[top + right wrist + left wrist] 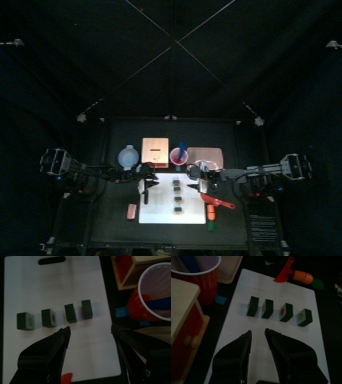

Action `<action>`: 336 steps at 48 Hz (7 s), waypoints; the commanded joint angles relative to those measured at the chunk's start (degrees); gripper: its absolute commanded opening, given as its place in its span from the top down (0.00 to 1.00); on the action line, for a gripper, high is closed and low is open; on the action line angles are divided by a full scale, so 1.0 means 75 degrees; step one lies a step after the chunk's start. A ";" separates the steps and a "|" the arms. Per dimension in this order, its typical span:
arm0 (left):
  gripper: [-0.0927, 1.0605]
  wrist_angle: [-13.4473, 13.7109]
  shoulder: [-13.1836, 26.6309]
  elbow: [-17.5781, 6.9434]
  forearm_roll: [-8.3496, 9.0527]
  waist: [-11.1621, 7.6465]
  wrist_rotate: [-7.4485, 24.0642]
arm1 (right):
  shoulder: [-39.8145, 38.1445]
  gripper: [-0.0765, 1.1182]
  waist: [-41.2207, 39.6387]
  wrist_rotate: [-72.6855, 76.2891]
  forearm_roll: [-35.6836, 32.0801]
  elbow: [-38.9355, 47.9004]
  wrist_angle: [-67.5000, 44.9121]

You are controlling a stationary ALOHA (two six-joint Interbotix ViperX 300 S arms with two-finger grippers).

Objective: Place sushi on board then cut the sushi with the knife then place the pieces on the plate
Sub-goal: Place the 4 sushi pieces on the plate

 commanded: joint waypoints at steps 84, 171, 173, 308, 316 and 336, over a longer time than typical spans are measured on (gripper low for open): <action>0.31 0.0012 -0.0105 0.0164 0.0375 0.0164 -0.0023 | 0.3012 0.39 -0.0246 0.0023 0.0188 -0.2086 0.0445; 0.31 0.0000 -0.0094 0.0270 0.0375 0.0234 -0.0012 | 0.0809 0.27 -0.2473 0.0047 0.0680 -0.1195 0.2133; 0.31 0.0012 -0.0094 0.0270 0.0375 0.0234 -0.0012 | 0.0750 0.27 -0.2074 0.0012 0.0645 -0.1301 0.2109; 0.31 0.0047 -0.0059 0.0328 0.0375 0.0328 -0.0035 | 0.0926 0.43 -0.3809 0.0082 0.1324 0.0246 0.1582; 0.31 0.0047 -0.0059 0.0340 0.0375 0.0328 -0.0023 | 0.1090 0.34 -0.3809 0.0070 0.1313 0.0258 0.1582; 0.31 0.0047 -0.0047 0.0340 0.0363 0.0375 -0.0023 | 0.0035 0.20 -0.3516 0.0047 0.0926 -0.0152 0.2660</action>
